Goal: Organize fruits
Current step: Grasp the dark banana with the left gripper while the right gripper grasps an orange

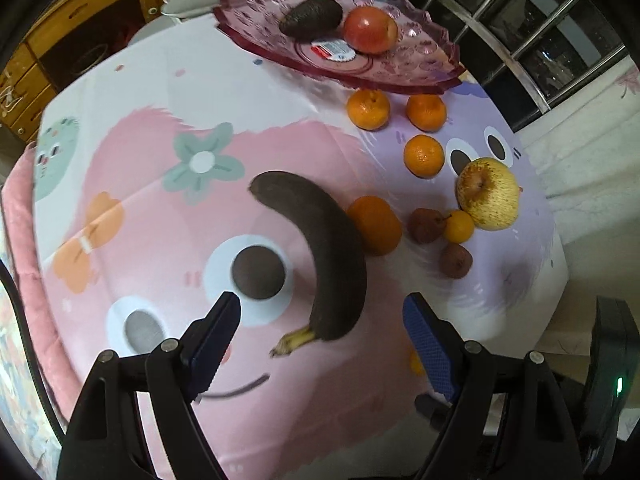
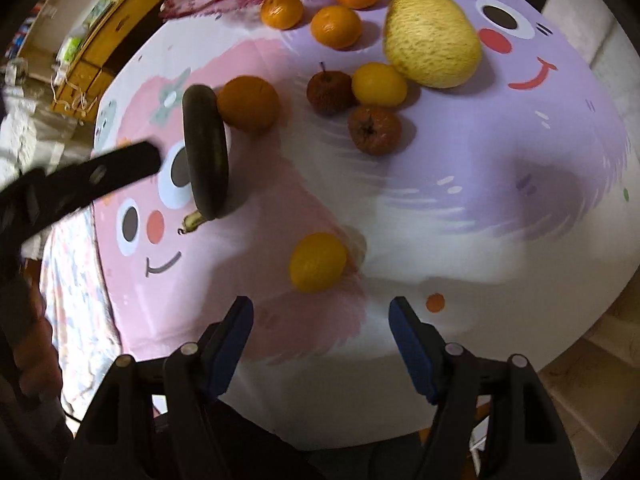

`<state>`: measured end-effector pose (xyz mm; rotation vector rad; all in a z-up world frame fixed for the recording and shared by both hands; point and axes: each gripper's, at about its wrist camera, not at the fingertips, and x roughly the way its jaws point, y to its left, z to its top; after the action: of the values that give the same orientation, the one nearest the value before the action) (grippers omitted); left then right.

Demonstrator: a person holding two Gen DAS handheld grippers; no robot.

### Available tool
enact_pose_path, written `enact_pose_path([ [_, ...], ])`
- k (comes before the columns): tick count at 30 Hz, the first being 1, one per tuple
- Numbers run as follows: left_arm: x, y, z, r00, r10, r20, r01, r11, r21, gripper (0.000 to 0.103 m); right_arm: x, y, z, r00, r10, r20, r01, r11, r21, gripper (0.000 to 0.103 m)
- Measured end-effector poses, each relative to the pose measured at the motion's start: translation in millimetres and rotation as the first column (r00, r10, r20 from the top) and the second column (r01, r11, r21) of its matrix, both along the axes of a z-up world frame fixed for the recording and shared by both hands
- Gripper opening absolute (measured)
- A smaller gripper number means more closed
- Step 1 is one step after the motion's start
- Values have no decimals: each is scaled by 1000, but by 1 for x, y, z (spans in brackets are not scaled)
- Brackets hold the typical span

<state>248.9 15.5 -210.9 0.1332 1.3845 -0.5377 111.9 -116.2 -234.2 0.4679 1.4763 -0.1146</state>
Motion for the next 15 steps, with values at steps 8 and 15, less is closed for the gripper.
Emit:
enact_pose_path([
  [8,14,-21,-29,999,-35,1,35,999,33,82,8,20,-9,994,109,-10,-109,991,-71,55],
  [15,16,-25,-41,999,-52,7,52,998,36,66,15,29,-15,989,148,-4,-148,982,-121,39],
])
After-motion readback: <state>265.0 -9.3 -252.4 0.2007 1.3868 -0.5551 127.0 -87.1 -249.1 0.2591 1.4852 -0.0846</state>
